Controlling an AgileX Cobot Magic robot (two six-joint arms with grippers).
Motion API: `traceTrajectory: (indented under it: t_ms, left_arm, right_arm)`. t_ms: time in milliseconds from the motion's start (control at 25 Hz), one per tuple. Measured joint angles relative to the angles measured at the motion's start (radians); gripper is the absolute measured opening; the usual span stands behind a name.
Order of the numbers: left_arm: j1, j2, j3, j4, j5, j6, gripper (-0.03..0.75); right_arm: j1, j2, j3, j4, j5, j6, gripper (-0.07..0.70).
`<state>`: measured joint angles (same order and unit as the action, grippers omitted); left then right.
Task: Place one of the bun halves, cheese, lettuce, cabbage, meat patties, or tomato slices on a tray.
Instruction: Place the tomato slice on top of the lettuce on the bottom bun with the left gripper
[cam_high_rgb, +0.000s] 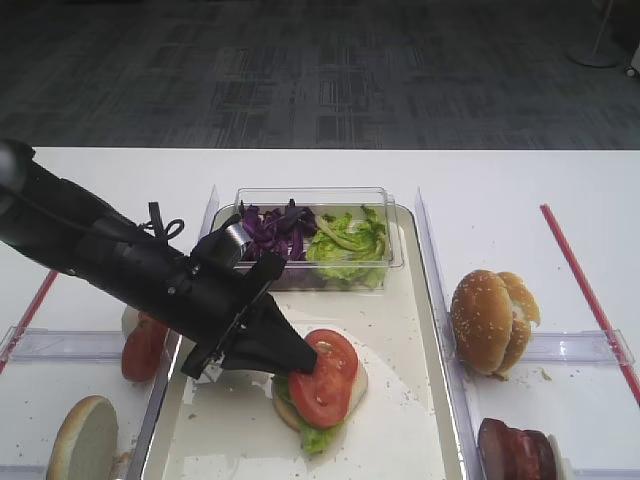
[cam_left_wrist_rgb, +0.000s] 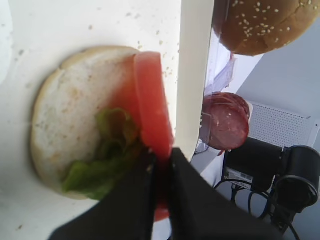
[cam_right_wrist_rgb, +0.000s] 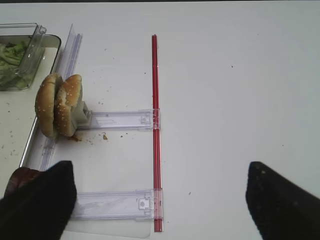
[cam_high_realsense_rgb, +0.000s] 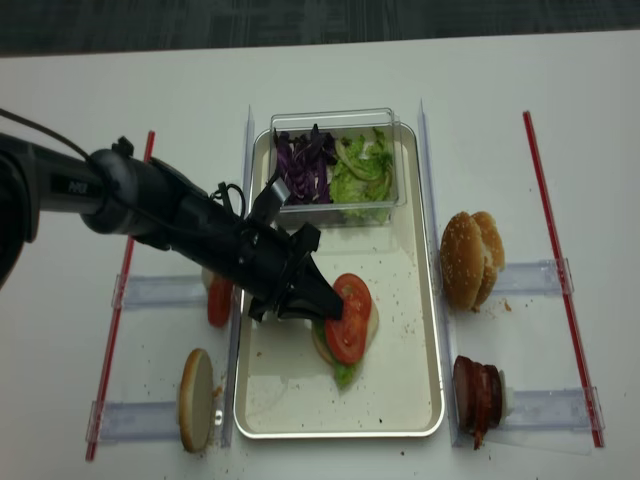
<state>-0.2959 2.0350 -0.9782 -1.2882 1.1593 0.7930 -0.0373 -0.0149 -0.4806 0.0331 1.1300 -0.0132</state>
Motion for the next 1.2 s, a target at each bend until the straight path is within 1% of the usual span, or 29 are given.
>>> traceTrajectory:
  t_ms: [840, 960, 1080, 1200]
  left_arm:
    - [0.0, 0.0, 0.0, -0.004, 0.0, 0.002, 0.031]
    - [0.0, 0.0, 0.0, -0.004, 0.0, 0.002, 0.091]
    - [0.0, 0.0, 0.0, -0.004, 0.0, 0.002, 0.207]
    - [0.0, 0.0, 0.0, -0.004, 0.0, 0.002, 0.29]
  right_arm:
    - [0.0, 0.0, 0.0, 0.0, 0.0, 0.0, 0.699]
    - [0.0, 0.0, 0.0, 0.0, 0.0, 0.0, 0.697]
    - [0.0, 0.0, 0.0, 0.0, 0.0, 0.0, 0.697]
    - [0.0, 0.0, 0.0, 0.0, 0.0, 0.0, 0.697]
